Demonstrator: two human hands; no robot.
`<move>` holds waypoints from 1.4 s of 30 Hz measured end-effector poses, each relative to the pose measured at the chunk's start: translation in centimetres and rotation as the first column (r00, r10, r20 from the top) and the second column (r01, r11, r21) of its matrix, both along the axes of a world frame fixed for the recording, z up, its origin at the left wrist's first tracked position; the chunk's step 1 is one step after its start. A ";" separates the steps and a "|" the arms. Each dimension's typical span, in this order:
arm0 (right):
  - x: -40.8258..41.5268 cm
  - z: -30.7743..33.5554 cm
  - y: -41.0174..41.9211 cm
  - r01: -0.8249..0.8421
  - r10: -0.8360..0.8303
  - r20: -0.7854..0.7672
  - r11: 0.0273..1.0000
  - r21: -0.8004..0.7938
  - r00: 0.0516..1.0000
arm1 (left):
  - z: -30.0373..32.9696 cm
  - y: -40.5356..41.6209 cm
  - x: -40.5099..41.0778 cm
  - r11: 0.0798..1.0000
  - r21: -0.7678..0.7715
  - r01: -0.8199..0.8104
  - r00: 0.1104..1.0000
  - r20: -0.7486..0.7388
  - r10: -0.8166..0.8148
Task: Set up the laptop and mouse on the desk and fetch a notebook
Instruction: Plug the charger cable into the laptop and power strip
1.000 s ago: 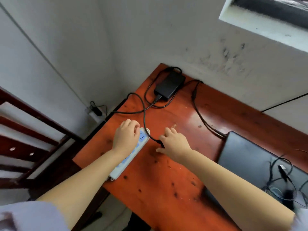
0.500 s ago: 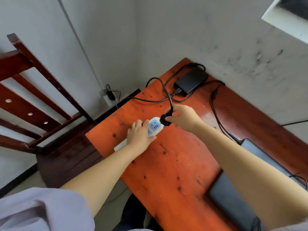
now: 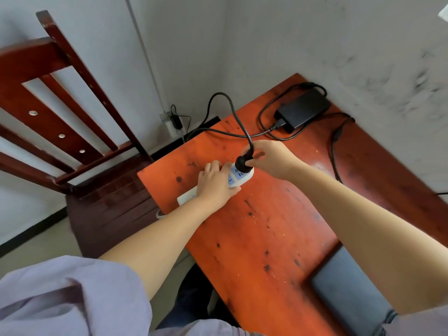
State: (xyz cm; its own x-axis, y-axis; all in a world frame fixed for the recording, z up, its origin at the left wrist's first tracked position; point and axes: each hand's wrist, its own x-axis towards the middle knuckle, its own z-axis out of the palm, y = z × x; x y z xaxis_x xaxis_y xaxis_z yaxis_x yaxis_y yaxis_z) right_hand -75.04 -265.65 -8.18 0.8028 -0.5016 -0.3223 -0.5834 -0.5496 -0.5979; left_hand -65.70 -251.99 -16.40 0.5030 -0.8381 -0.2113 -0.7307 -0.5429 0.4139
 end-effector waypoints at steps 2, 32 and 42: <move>0.1 -0.1 0.0 -0.032 0.032 -0.002 0.999 -0.036 1.000 | 0.0 0.0 0.0 1.000 0.000 0.004 1.000 0.006 -0.004; 1.0 -0.1 2.0 -0.118 0.092 -0.099 0.947 -0.298 0.991 | 0.2 0.0 -0.1 1.000 -0.006 0.011 1.000 0.024 -0.010; 0.5 -0.9 2.9 -0.206 0.162 -0.155 0.922 -0.328 0.974 | 0.1 -0.1 0.0 1.000 -0.003 0.004 1.000 -0.003 -0.004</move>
